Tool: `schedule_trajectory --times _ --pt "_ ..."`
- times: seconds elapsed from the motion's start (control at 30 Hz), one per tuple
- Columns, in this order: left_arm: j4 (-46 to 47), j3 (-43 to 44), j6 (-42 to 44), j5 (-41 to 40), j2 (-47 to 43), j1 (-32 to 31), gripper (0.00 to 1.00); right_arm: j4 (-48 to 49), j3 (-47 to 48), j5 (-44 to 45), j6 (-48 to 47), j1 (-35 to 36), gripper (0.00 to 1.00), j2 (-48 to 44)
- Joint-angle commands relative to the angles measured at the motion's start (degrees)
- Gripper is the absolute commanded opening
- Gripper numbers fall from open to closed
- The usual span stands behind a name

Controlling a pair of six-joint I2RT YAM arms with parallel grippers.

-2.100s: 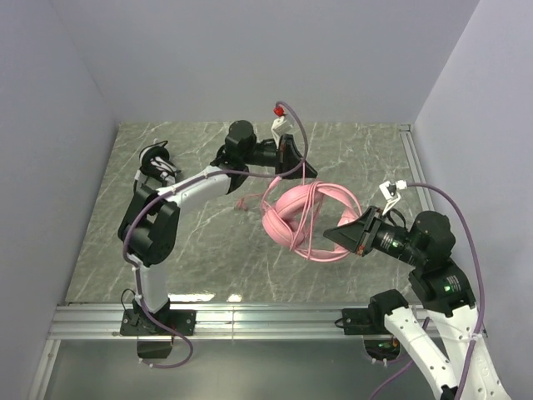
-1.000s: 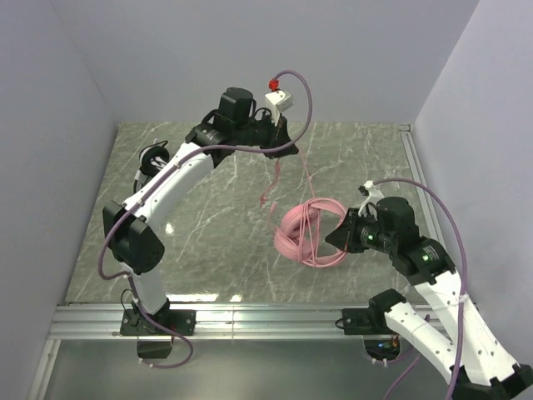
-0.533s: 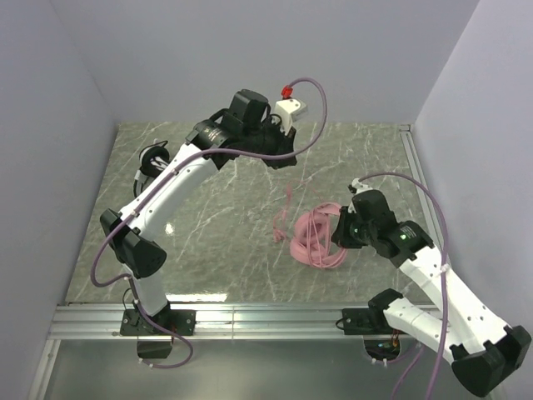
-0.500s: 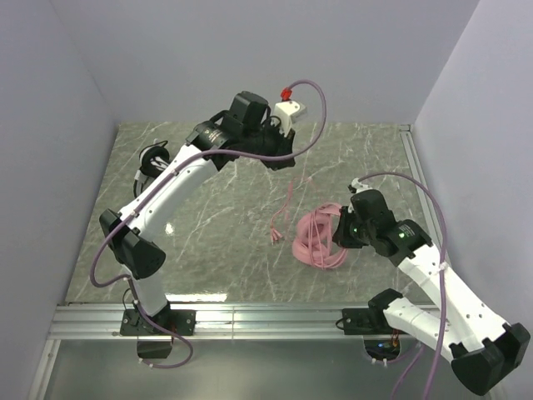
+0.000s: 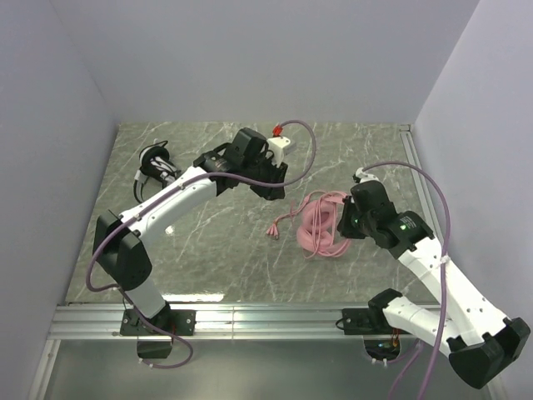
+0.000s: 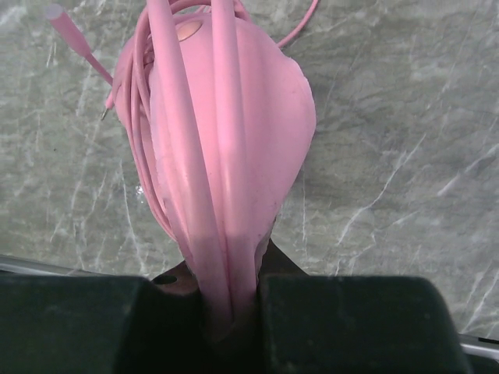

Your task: Wrap the headphones

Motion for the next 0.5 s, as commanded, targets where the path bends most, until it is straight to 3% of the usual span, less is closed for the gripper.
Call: schedule_trajectory --times 0.0,0.13,0.47 --pt "8.7 -3.5 -3.3 1.5 -0.7 2.1 0.38 1.2 4.5 1.3 -0.2 0.3 0.00 -2.1" --pt "16.0 -8.4 -4.7 6.3 -0.1 5.2 0.46 0.1 3.6 -0.7 -0.7 0.4 0.00 -3.4" --pt "16.9 -6.3 -3.1 6.7 13.5 5.7 0.50 1.3 -1.6 -5.4 1.2 0.4 0.00 -12.4"
